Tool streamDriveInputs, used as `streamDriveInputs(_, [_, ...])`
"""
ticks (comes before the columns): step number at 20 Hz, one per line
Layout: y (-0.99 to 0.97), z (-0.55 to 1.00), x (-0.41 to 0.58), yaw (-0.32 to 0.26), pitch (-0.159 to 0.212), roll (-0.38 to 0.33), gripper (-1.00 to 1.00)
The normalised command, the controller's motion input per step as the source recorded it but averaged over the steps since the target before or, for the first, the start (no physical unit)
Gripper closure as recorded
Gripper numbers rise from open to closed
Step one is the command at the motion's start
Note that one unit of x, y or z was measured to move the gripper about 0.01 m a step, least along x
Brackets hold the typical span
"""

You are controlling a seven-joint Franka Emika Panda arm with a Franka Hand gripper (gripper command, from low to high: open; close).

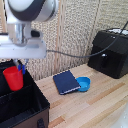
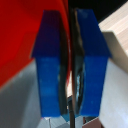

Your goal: Please find the red cup among the items before you. Carefully move your gripper towards it and gently hold it. Locate the front section of the organizer in front of you. Transfer the red cup above the front section and let go, placing it within that section.

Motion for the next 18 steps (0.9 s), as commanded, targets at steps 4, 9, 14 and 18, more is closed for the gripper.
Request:
streamDriveInputs(4, [0.4,-0.36,-0.119,0.063,0.084,-0.039,1.0])
streamDriveInputs(9, [0.01,-0.13,0.118,0.172,-0.066,-0.075,-1.0])
streamDriveInputs(14, [-0.29,0.13,0.229,0.21,-0.166,0.016,-1.0])
streamDriveInputs(18, [-0.43,0.43,0.304,0.175,-0.237,0.041,-1.0])
